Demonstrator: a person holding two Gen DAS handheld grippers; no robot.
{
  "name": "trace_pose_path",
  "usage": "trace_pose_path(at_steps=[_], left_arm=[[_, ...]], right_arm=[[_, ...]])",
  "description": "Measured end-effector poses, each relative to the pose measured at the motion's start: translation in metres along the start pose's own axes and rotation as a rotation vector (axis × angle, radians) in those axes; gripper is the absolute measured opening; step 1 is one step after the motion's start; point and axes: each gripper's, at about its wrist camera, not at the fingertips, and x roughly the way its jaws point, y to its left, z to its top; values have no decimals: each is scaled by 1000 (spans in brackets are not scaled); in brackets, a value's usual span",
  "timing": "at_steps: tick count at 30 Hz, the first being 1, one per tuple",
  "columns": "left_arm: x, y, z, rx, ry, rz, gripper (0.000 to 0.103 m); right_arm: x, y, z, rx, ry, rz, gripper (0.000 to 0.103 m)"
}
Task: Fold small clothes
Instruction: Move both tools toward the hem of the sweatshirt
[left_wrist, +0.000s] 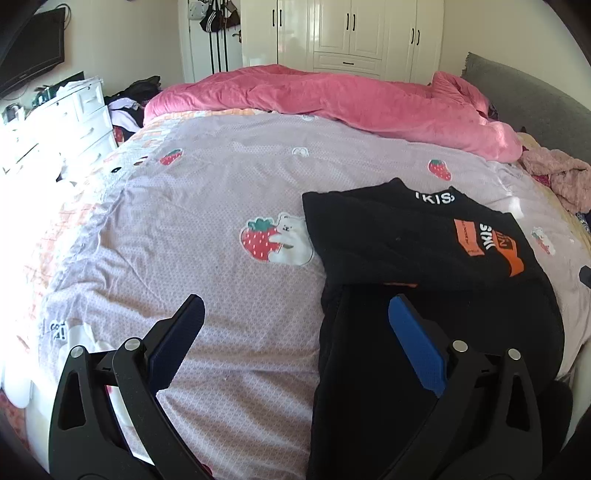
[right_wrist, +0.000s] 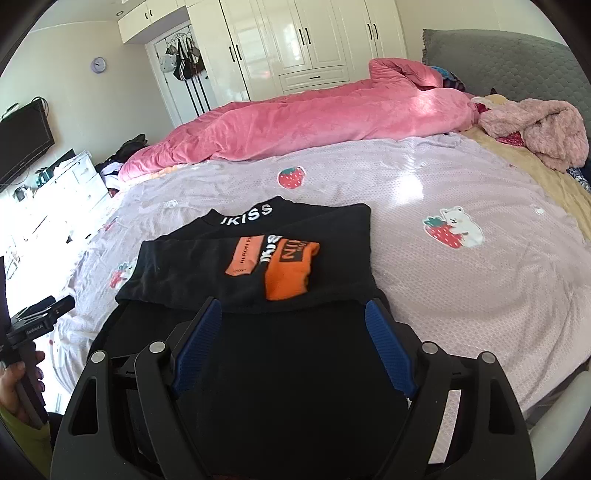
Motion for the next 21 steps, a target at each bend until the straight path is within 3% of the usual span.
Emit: trace_pose_path(at_steps=[21], left_arm=[[0,-11,-41,37,99,-24,94]], right_arm=[[-2,-41,-52,9,99,-39,79]])
